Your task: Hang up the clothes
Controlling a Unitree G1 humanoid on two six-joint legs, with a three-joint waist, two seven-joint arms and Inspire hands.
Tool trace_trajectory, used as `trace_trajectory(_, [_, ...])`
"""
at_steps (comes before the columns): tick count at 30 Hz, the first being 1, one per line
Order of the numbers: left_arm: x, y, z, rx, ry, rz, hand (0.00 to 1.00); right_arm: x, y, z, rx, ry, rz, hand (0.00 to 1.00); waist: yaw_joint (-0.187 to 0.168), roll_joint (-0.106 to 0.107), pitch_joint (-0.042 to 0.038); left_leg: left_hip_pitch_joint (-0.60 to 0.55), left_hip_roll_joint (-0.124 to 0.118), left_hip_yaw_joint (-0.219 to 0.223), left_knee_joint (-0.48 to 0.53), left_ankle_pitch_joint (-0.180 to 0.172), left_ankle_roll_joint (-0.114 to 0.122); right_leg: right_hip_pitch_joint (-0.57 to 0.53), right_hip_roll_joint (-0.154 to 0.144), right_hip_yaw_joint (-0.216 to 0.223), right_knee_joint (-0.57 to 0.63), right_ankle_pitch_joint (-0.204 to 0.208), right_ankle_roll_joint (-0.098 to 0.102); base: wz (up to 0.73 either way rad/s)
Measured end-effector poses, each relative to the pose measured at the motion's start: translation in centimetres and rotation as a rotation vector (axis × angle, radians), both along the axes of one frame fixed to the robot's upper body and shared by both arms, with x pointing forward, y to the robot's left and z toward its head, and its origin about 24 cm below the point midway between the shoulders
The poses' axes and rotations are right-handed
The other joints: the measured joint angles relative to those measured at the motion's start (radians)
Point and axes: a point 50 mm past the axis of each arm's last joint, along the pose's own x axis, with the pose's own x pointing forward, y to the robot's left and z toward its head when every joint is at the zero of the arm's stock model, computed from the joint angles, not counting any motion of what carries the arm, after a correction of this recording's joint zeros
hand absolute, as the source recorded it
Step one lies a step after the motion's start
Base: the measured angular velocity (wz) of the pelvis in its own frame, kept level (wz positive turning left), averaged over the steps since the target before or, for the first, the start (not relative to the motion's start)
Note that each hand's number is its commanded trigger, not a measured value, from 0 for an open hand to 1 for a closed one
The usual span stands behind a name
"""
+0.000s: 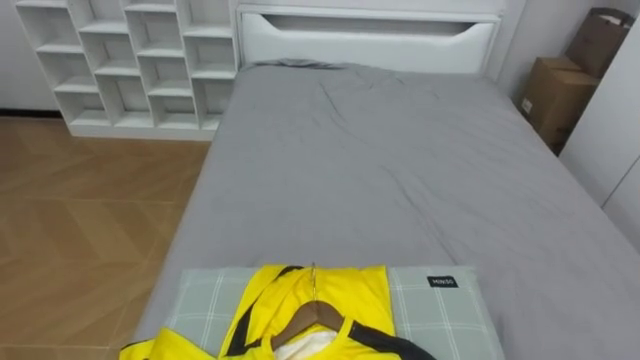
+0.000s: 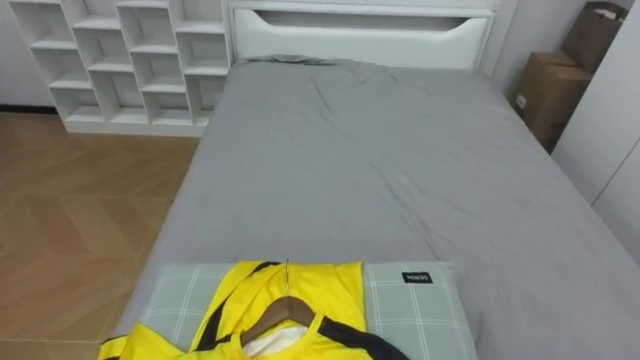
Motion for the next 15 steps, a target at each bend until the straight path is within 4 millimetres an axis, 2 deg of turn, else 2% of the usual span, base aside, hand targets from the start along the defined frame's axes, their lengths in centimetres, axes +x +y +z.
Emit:
trace_trajectory(3, [1.1, 1.3, 0.8, 0.151, -0.027, 0.013, 0.0, -0.2, -0.4, 0.1, -0.028, 0.002, 0.02, 0.0, 0.022, 0.005, 0.0003, 0.005, 0.0, 0.002, 0.0, 0.001, 0.0, 0.004, 0.0, 0.002, 0.0, 0.0, -0.001, 0.0])
trace_trajectory(11, [3.0, 3.7, 2.9, 0.495, -0.044, 0.005, 0.0, -0.5, -0.6, 0.1, -0.047, 0.007, 0.027, 0.0, 0.02, 0.013, -0.0002, 0.022, -0.002, -0.024, -0.005, 0.0, -0.001, 0.031, -0.002, -0.025, -0.003, 0.0, 0.0, 0.1])
trace_trajectory(14, [4.4, 4.2, 4.1, 0.633, -0.094, -0.011, 0.0, -0.3, -0.7, 0.1, -0.066, 0.0, 0.044, 0.0, 0.018, 0.016, -0.0007, 0.017, -0.002, -0.027, 0.0, 0.0, -0.001, 0.03, -0.002, -0.025, -0.003, 0.0, 0.0, 0.0])
trace_trajectory(15, [4.9, 4.4, 4.5, 0.679, -0.113, -0.025, 0.0, -0.3, -0.7, 0.1, -0.068, -0.001, 0.046, 0.0, 0.017, 0.018, -0.003, 0.017, -0.002, -0.029, -0.002, 0.0, -0.001, 0.03, -0.002, -0.025, -0.003, 0.0, 0.0, 0.0])
